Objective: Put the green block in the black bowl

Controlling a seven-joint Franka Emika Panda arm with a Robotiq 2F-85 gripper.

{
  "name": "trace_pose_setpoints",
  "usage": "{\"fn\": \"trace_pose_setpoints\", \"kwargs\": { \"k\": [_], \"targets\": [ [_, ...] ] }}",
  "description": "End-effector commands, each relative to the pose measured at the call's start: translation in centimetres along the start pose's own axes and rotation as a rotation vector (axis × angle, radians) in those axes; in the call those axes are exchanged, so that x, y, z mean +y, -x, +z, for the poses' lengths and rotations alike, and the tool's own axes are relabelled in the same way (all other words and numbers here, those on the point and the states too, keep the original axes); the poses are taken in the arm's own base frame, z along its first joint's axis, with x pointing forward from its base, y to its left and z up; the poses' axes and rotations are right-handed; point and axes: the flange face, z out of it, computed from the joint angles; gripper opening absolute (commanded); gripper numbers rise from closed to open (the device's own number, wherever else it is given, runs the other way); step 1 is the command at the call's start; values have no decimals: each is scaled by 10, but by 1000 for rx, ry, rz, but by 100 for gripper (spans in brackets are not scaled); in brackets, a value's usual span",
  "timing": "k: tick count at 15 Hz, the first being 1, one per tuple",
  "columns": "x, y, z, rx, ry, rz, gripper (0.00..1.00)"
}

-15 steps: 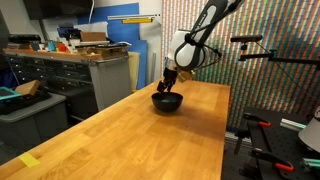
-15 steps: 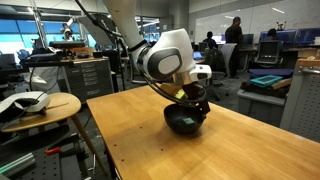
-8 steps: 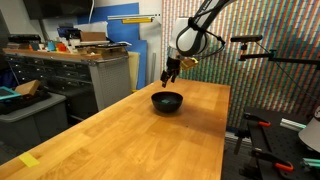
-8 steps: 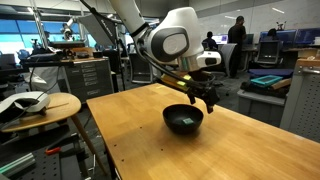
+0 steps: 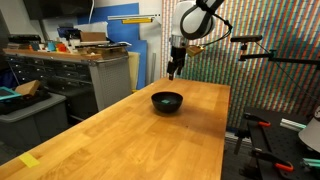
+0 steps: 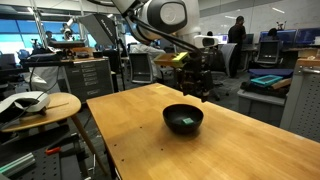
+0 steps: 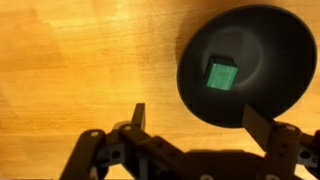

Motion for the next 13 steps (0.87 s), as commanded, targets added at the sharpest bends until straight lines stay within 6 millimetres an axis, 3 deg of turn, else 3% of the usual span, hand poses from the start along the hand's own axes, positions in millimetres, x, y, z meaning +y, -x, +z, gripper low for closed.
{"fn": "trace_pose_setpoints", "kwargs": {
  "k": [1, 6, 7, 10, 13],
  "targets": [
    [5, 17, -33, -68, 1, -3, 100],
    [2, 39, -78, -257, -92, -2, 100],
    [4, 29, -49, -218, -38, 16, 100],
    [2, 35, -72, -249, -70, 9, 100],
    [1, 36, -72, -252, -73, 8, 100]
  ]
}}
